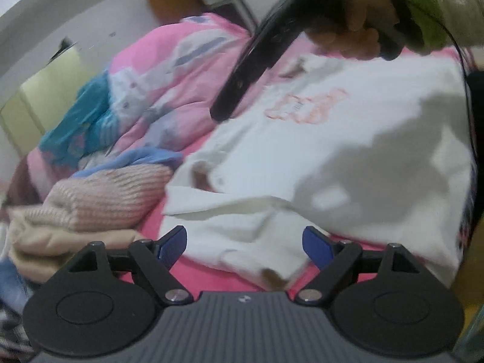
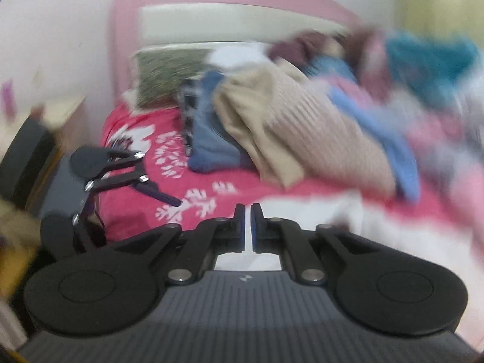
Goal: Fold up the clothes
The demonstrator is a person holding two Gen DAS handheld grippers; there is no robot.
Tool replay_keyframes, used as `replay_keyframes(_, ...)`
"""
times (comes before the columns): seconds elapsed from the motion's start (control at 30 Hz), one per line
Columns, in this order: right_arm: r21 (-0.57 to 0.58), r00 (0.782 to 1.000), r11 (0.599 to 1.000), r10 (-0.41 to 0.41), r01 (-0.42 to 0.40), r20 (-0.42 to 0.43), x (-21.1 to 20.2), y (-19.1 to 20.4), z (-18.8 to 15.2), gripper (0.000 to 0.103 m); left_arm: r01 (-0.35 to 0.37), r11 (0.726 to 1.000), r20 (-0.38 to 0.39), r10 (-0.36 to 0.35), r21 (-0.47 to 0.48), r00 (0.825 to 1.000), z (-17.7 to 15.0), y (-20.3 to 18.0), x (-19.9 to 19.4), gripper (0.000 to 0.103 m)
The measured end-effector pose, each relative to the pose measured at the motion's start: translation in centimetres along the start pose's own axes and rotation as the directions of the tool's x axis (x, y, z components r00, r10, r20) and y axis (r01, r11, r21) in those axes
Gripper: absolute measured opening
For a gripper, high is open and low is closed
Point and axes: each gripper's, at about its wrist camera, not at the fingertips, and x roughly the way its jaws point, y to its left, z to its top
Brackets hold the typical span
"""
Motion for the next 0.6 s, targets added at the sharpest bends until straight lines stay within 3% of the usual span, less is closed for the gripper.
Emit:
replay_keyframes(0.1,0.234,1.0,0.972,-0.022,0.022,-0.001,-0.1,-2.3,-3.9,0.004,0.021,0.998,-0.036,-0.019,0.059,0.999,0.3,-0.8,1.0,0.068)
replay_keyframes(0.2,0.373,0.997,0.926,-0.073,0.066,0.003,-0.4,-4.3,-7.1,0.005,0.049,0.994,-0.072,-0.042,0.097,0.997,0.5,-1.1,1.9,0.063)
replay_keyframes(0.33,0.455,0.994,0.886,-0.11,0.087,0.024,-0.7,-6.3,-9.7,0.005,0.089,0.985,-0.121,-0.071,0.146,0.99,0.9,-1.5,3.2,0.056)
replay_keyframes(0.4,0.477,0.989,0.873,-0.139,0.104,0.04,-0.7,-7.2,-10.5,0.005,0.109,0.979,-0.146,-0.085,0.17,0.986,1.0,-1.7,3.8,0.027)
replay_keyframes(0.47,0.508,0.986,0.855,-0.156,0.105,0.06,-0.7,-8.3,-11.0,0.005,0.13,0.973,-0.171,-0.097,0.193,0.98,1.2,-1.9,4.4,0.01)
replay_keyframes(0.53,0.532,0.981,0.84,-0.176,0.106,0.082,-0.8,-9.3,-11.2,0.005,0.145,0.969,-0.192,-0.107,0.198,0.976,1.5,-1.7,4.9,0.007)
replay_keyframes(0.6,0.533,0.974,0.838,-0.203,0.119,0.103,-1.0,-10.2,-11.4,0.005,0.128,0.985,-0.191,-0.104,0.115,0.976,2.4,0.4,4.8,0.007)
